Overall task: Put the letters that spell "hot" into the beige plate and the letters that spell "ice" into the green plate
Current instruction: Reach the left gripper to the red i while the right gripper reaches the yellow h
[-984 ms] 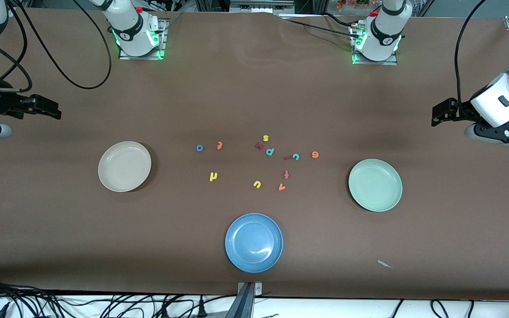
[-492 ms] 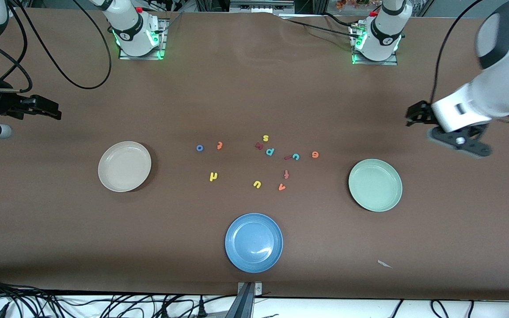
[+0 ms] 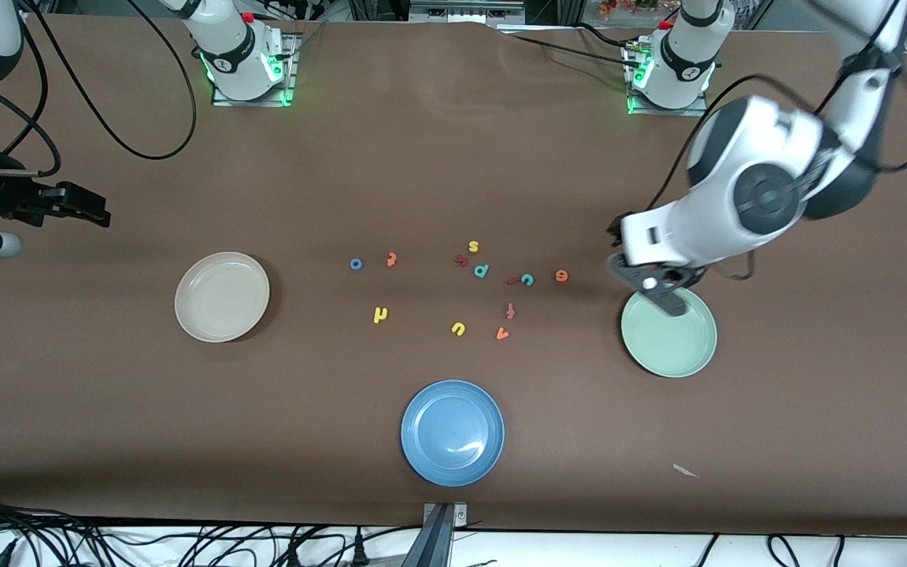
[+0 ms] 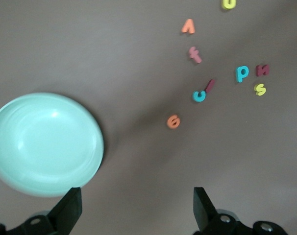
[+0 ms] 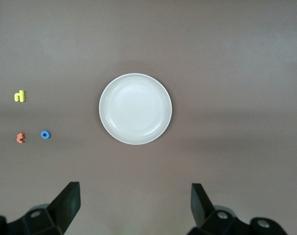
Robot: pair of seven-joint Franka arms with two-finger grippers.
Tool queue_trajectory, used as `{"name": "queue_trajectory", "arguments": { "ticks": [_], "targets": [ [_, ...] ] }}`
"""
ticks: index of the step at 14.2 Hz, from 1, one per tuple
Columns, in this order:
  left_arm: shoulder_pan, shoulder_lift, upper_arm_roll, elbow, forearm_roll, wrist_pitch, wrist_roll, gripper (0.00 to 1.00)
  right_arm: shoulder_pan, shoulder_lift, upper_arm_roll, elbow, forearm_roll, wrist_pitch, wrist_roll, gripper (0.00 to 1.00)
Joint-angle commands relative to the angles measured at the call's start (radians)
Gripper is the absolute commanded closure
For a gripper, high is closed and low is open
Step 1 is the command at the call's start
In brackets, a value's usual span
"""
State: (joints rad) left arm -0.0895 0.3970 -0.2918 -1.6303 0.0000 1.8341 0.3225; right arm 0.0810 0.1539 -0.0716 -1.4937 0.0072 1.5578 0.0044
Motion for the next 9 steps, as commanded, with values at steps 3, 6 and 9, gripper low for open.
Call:
{"name": "queue_trajectory", "arguments": {
  "ticks": [3, 6, 9],
  "targets": [
    [-0.061, 0.181, -0.004, 0.018, 0.015, 0.221, 0.101, 0.00, 0.005, 0.035, -0.005, -0.011, 0.000, 0.060, -0.006, 0.00],
    [-0.127, 0.226, -0.001, 0.006, 0.015, 0.301, 0.084, 0.00, 0.028, 0.068, 0.000, -0.010, 0.000, 0.084, -0.003, 0.00],
    [-0.189, 0.249, 0.003, -0.003, 0.017, 0.350, 0.081, 0.12, 0.054, 0.087, 0.001, -0.026, 0.013, 0.090, 0.003, 0.00]
  ]
}}
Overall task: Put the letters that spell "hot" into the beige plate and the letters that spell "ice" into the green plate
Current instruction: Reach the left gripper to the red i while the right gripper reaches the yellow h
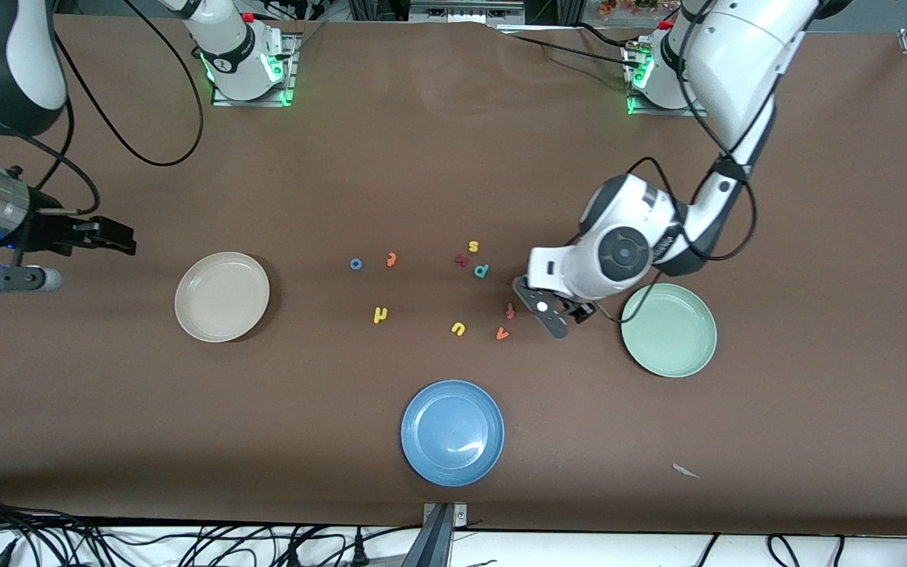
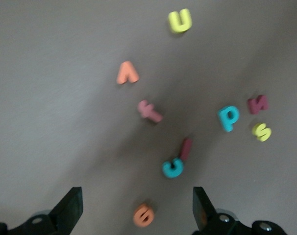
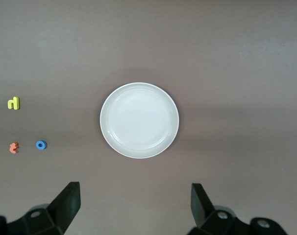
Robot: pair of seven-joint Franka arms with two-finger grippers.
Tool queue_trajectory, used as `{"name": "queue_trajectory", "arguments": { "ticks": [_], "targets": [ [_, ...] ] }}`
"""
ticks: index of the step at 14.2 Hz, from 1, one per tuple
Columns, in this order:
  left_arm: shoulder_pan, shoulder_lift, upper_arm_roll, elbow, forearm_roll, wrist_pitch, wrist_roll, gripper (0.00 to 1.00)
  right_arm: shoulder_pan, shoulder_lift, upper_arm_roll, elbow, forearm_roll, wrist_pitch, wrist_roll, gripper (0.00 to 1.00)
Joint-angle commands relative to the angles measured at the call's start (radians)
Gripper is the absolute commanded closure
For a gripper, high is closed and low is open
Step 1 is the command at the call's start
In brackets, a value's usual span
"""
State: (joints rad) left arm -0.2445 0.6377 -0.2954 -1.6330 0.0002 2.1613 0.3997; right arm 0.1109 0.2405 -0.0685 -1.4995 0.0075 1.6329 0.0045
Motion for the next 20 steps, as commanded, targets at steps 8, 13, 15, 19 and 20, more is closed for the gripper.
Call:
{"name": "queue_trajectory", "arguments": {
  "ticks": [8, 13, 15, 19, 20],
  "targets": [
    [-0.090, 0.059, 0.009, -0.070, 0.136, 0.164, -0.131, 0.50, 0.046, 0.000, 0.085, -0.269, 0.019, 0.272, 0.256, 0.00],
    [-0.090, 0.066, 0.005, -0.103, 0.132, 0.164, -0.173, 0.58, 0.049, 0.011, 0.199, -0.410, 0.031, 0.508, 0.446, 0.00],
    [-0.090, 0.066, 0.004, -0.103, 0.132, 0.163, -0.174, 0.61, 0.082, 0.051, 0.210, -0.412, 0.031, 0.562, 0.476, 0.00],
    [-0.099, 0.066, 0.002, -0.094, 0.132, 0.164, -0.173, 0.61, 0.174, 0.135, 0.207, -0.404, 0.014, 0.694, 0.589, 0.00],
    [-0.101, 0.066, 0.004, -0.094, 0.135, 0.166, -0.173, 0.61, 0.179, 0.152, 0.207, -0.403, 0.015, 0.726, 0.595, 0.00]
  ]
}}
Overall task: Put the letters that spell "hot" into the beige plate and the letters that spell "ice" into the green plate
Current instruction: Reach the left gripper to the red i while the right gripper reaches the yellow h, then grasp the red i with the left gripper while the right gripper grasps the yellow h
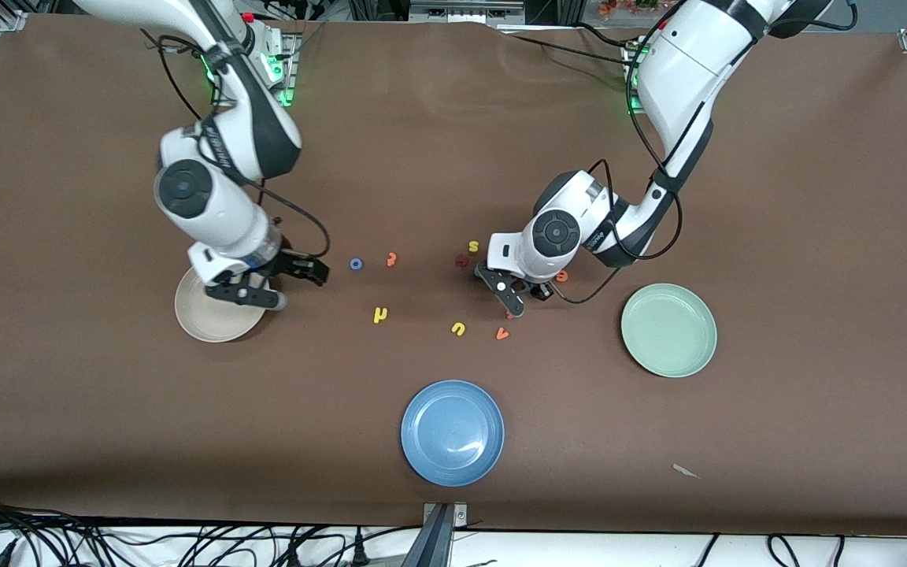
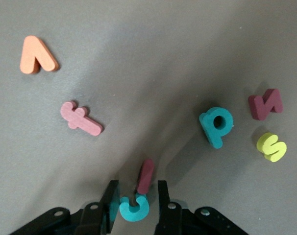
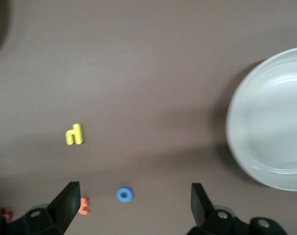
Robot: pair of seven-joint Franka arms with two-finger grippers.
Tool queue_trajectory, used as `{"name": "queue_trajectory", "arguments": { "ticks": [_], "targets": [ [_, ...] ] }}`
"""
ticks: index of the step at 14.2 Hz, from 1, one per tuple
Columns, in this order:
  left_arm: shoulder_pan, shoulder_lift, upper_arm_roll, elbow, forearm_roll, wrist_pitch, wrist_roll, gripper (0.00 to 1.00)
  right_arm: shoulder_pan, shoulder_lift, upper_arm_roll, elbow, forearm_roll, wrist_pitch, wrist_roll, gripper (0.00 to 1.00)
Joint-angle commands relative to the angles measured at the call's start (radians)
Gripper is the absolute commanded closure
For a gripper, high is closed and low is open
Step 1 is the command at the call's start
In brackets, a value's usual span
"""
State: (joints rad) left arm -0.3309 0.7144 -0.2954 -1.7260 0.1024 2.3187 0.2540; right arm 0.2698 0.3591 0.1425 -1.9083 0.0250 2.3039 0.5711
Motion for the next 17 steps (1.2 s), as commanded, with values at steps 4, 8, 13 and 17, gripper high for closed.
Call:
{"name": "queue_trajectory", "arguments": {
  "ticks": [4, 8, 13, 17],
  "targets": [
    [-0.022, -0.007, 0.004, 0.005, 0.036, 0.018, -0.025, 0.60, 0.081, 0.118, -0.006, 0.046, -0.013, 0.137, 0.087, 0.00],
    [-0.028, 0.011, 0.007, 0.006, 0.036, 0.050, -0.024, 0.61, 0.121, 0.193, -0.007, 0.120, -0.066, 0.143, 0.108, 0.00],
    [-0.028, 0.020, 0.009, 0.005, 0.101, 0.056, -0.025, 0.85, 0.158, 0.316, -0.012, 0.225, -0.146, 0.152, 0.144, 0.00],
    [-0.022, 0.013, 0.007, 0.005, 0.111, 0.050, -0.025, 1.00, 0.160, 0.374, -0.011, 0.271, -0.143, 0.149, 0.141, 0.00]
  ]
}}
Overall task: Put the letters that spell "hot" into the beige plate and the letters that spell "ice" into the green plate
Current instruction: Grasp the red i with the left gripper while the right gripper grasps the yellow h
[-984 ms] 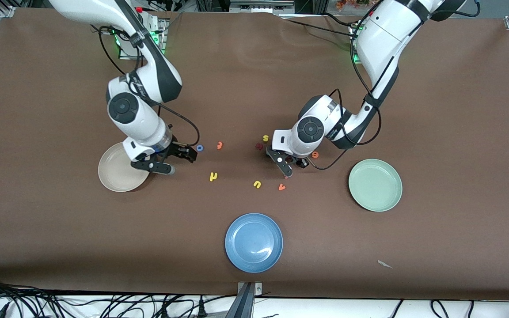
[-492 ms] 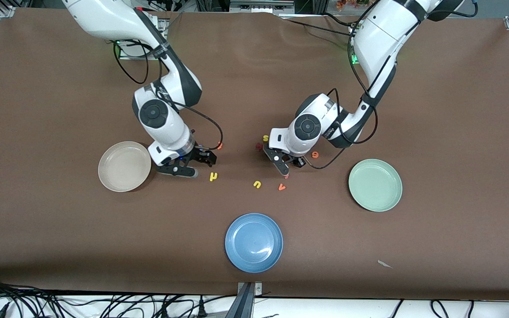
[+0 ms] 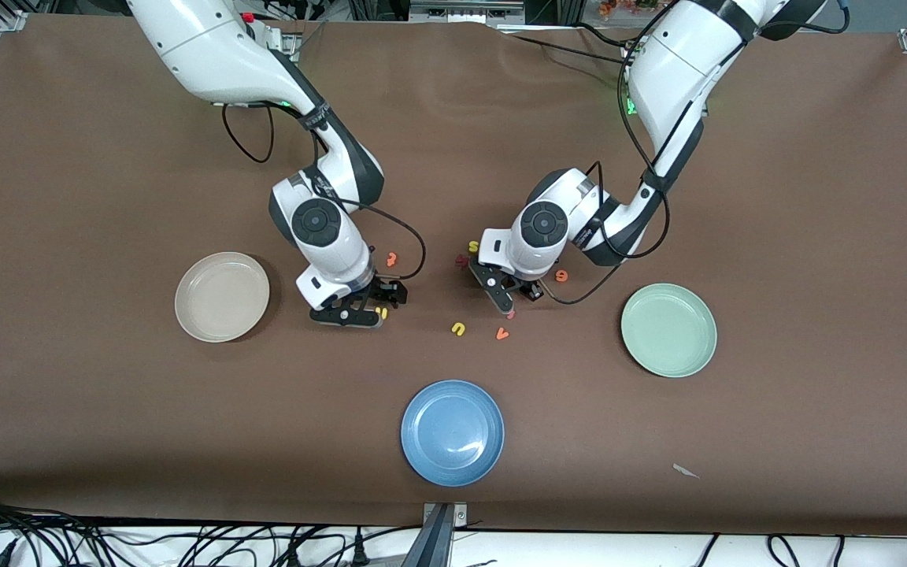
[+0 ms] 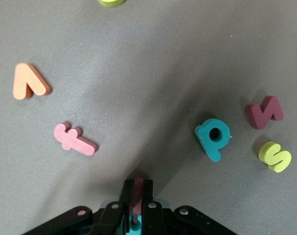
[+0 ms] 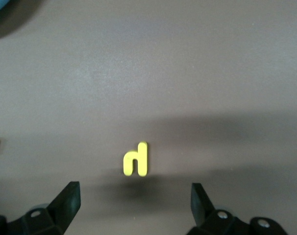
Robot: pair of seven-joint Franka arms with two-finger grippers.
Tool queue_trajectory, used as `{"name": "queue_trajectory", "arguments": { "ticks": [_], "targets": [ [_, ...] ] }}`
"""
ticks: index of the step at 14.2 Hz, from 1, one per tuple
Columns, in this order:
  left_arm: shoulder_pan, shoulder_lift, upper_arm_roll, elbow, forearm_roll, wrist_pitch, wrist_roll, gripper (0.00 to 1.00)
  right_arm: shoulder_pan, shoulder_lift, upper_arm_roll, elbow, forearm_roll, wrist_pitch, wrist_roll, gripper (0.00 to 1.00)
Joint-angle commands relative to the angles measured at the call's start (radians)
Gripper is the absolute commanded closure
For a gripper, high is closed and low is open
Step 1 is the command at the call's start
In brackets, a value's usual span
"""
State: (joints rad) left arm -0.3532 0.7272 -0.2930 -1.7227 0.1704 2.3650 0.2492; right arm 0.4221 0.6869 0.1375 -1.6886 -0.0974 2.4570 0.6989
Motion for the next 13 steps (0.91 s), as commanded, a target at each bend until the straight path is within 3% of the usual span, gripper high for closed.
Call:
{"name": "queue_trajectory", "arguments": {
  "ticks": [1, 5, 8, 13],
  "targets": [
    [0.006, -0.009, 0.005, 0.005, 0.043, -0.003, -0.021, 1.00, 0.009, 0.068, -0.006, 0.064, -0.024, -0.004, 0.013, 0.01],
    [0.046, -0.080, 0.003, 0.055, 0.041, -0.154, -0.008, 1.00, 0.007, 0.105, -0.007, 0.084, -0.019, -0.010, 0.008, 0.07],
    [0.094, -0.094, 0.006, 0.130, 0.046, -0.309, 0.030, 1.00, 0.006, 0.109, -0.006, 0.098, -0.013, -0.026, 0.004, 0.21],
    [0.295, -0.083, 0.008, 0.141, 0.046, -0.316, 0.319, 1.00, 0.006, 0.123, -0.006, 0.113, -0.010, -0.035, 0.007, 0.43]
  ]
}}
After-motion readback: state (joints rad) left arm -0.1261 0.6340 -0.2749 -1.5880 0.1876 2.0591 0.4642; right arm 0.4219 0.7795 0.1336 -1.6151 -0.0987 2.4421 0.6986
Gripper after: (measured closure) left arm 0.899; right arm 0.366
